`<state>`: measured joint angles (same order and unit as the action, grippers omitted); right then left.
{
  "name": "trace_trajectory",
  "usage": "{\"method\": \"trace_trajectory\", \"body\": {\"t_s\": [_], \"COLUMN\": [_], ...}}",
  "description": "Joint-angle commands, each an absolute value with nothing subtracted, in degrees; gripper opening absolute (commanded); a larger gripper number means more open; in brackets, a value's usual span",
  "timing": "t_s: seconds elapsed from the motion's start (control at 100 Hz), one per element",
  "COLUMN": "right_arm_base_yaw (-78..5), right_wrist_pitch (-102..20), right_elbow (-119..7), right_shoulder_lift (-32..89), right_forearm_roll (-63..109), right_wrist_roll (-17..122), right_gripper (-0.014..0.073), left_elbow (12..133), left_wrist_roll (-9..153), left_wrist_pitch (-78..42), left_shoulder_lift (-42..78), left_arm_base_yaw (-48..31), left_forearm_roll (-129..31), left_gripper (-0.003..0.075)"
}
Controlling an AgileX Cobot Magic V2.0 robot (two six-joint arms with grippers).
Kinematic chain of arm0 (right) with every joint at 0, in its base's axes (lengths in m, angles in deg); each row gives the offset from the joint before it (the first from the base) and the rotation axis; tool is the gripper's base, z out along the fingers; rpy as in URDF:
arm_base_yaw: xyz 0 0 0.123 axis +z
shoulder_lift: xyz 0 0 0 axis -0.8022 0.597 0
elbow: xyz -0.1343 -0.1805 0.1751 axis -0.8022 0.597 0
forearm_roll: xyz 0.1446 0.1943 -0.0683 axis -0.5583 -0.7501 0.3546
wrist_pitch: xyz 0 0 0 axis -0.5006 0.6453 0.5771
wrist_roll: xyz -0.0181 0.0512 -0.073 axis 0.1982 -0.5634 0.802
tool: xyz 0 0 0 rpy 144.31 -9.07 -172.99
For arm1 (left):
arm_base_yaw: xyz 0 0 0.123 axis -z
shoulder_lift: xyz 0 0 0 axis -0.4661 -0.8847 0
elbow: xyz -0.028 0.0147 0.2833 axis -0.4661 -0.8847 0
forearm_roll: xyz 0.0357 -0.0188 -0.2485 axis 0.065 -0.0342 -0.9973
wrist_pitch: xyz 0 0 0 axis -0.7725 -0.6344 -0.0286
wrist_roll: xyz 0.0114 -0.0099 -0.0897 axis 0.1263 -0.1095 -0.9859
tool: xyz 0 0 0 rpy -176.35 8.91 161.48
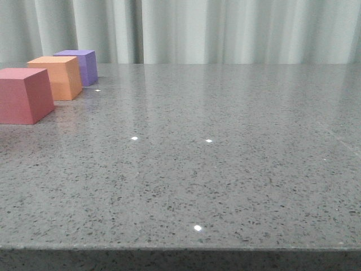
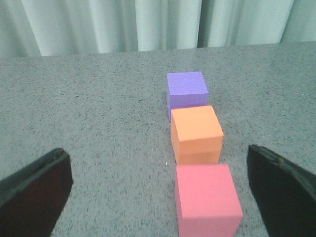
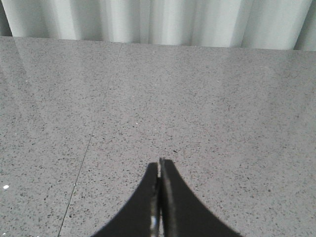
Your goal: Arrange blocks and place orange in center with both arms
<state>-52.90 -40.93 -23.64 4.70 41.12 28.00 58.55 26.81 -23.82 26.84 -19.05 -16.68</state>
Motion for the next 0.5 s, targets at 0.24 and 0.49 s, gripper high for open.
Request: {"method": "trace_trajectory", "body": {"t_s": [0.24,0.49], "right_arm_base_yaw": [-53.3,-53.3], "right_wrist_pitch": [-45.2,-45.2], "right_elbow": [-25.1,-25.1], "right_shoulder_lift": [4.5,4.5], "right_forearm_roll": [41.7,41.7], "right_wrist_roll": [28.5,28.5], "right_gripper": [-0.0088,-0.0088], "left_elbow": [46.3,45.0], "left_wrist_roll": [26.3,26.3], "left_wrist_pitch": [-15.6,-15.8], "left_shoulder_lift": [45.5,48.5], "left_arm_base_yaw": [-19.2,-19.2], "left_forearm_roll": [-17.1,-17.1], "left_gripper": [0.036,-0.002]}}
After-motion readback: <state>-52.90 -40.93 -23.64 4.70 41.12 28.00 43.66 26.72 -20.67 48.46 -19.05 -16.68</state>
